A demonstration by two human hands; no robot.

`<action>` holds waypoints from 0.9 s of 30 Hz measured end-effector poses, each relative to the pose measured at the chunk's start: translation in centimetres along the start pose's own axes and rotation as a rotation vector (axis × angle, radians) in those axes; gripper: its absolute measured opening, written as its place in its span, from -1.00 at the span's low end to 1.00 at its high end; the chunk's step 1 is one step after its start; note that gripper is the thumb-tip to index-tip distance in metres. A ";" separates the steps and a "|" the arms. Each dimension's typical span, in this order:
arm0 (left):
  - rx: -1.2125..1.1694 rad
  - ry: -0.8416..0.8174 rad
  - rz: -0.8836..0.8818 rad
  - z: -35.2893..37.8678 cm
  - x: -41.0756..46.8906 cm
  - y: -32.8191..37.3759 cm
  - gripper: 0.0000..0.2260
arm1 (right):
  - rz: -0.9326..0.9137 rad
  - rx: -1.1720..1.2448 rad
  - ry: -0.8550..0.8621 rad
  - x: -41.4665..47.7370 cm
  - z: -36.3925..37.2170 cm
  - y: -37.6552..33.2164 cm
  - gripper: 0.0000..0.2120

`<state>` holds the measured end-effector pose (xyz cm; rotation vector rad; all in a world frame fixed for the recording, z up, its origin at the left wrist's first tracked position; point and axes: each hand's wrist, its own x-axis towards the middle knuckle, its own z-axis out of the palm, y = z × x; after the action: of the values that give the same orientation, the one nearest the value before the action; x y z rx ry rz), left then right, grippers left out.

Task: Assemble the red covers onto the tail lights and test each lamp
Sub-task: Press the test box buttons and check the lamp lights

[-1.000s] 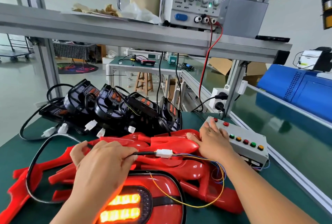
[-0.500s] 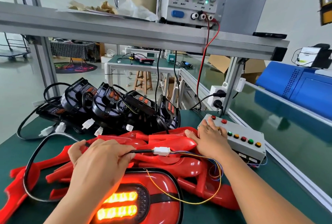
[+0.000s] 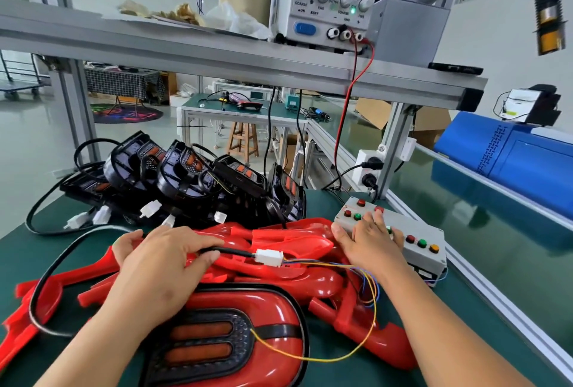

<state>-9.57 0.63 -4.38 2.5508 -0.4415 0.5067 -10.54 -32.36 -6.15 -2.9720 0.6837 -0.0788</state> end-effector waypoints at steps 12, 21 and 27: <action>-0.046 0.091 0.024 0.6 -0.3 -0.1 -0.85 | 0.015 -0.132 -0.035 0.4 -0.2 -0.2 -0.05; -0.062 0.104 0.023 0.7 -0.5 0.0 -0.85 | -0.004 -0.142 -0.033 -0.3 -0.8 -0.3 -0.17; -0.039 0.104 0.030 0.9 -0.4 -0.1 -0.85 | -0.010 -0.086 -0.053 -0.3 -1.1 -0.2 -0.24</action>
<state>-9.62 0.36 -5.29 2.4706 -0.4478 0.6326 -10.78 -32.15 -5.09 -3.0467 0.6826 0.0295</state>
